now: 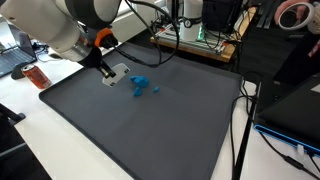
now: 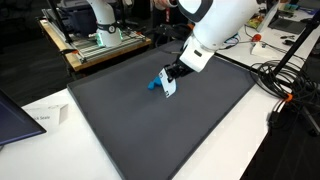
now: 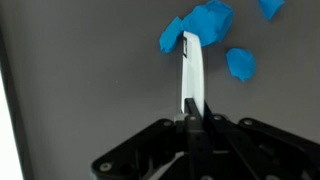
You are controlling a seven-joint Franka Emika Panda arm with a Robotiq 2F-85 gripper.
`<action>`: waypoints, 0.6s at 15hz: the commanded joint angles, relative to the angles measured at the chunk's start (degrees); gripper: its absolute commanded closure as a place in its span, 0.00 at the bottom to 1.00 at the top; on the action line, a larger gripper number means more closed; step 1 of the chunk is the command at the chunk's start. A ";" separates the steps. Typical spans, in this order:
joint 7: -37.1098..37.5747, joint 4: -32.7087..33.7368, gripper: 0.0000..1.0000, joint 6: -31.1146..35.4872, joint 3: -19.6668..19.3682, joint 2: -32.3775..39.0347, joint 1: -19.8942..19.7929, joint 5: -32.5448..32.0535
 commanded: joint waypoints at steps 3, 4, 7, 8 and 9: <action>-8.30 -1.69 0.99 0.38 2.18 -1.43 -4.46 7.38; -9.58 -1.83 0.99 0.43 2.40 -1.51 -5.13 8.44; -13.74 -2.85 0.99 1.15 3.10 -2.03 -7.38 11.38; -15.65 -3.56 0.99 2.14 3.47 -2.42 -8.14 12.31; -17.37 -4.24 0.99 3.12 3.77 -2.78 -8.88 13.28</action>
